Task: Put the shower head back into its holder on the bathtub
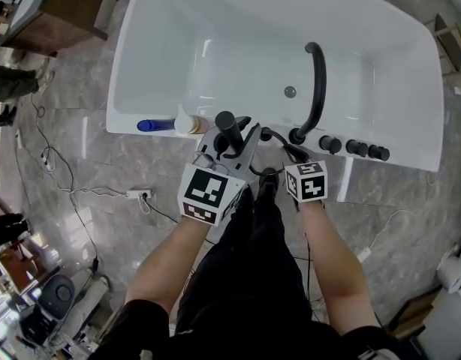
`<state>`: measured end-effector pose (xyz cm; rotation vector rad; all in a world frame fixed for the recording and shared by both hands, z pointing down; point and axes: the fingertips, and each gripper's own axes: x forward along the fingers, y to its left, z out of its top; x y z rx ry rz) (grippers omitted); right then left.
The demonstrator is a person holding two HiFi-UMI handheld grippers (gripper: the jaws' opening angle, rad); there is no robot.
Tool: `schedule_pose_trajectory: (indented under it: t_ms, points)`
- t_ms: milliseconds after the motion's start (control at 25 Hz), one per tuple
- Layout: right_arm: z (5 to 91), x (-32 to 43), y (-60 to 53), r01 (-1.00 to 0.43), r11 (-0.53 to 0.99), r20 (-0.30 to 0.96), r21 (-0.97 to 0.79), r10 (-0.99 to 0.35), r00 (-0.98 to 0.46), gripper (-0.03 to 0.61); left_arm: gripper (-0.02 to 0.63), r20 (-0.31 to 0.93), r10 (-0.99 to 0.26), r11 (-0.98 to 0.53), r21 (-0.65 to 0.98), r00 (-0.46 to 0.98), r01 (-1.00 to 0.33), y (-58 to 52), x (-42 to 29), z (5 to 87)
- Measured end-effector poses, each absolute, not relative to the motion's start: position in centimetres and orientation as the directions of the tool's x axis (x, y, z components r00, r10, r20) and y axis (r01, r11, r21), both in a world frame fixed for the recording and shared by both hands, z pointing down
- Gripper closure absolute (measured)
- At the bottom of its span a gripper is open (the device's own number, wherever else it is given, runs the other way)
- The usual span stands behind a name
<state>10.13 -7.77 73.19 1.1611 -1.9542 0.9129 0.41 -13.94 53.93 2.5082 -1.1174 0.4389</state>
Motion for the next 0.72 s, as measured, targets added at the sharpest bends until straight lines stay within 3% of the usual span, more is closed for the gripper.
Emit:
schedule_pose_trajectory:
  t_ms: [720]
  points:
    - [75.8,8.3,-5.1,-0.901,0.341,0.931,-0.267,-0.15,-0.333,0.517,0.534,0.479,-0.633,-0.592,0.207,0.609,-0.779,-15.1,0.6,53.1]
